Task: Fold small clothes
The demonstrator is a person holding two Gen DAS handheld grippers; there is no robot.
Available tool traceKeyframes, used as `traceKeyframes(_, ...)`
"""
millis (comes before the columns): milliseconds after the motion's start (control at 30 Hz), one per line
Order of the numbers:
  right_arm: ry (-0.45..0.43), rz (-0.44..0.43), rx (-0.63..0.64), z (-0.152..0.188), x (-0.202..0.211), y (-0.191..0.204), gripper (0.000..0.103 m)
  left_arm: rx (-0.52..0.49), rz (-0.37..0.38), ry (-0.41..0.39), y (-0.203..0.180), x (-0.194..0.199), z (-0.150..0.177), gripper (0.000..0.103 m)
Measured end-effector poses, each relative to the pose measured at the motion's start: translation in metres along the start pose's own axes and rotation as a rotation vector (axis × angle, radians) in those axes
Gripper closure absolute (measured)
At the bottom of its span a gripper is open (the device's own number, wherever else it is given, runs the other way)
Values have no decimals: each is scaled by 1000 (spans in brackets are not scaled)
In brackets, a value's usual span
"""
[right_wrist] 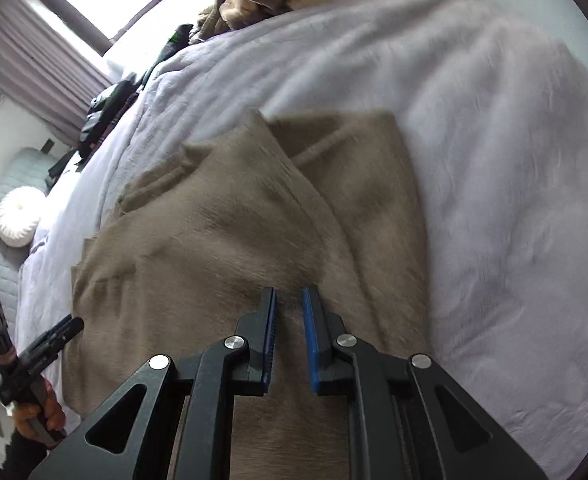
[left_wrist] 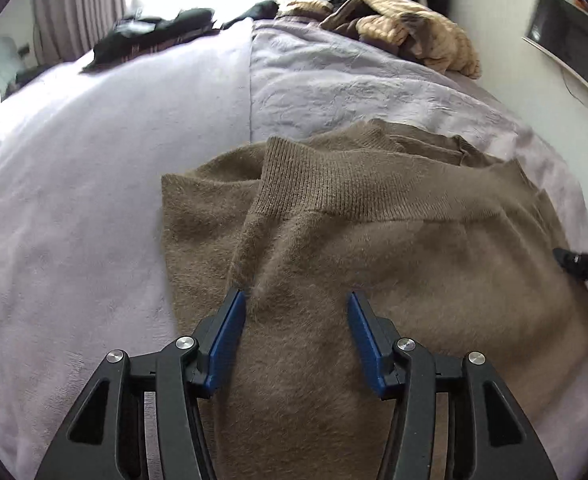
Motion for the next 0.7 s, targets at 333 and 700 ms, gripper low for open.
traceKeyframes(333,-47,-11,-32,22,35,-7,87,72,-12,7,19,29,18,48)
traceKeyframes(700,-40,25,44,81,53,9,87,193,20,72,28,33,64,48)
Point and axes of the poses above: each gripper's, at about its wrist camera, not at the fingertips, and x roughly against the way its jaws point, y to its left, z to its underside, the point moved 6 cm from there along -x, roughly the way its jaws point, and after that the axes turned 6 degrees about x, right-handed, at the moved point
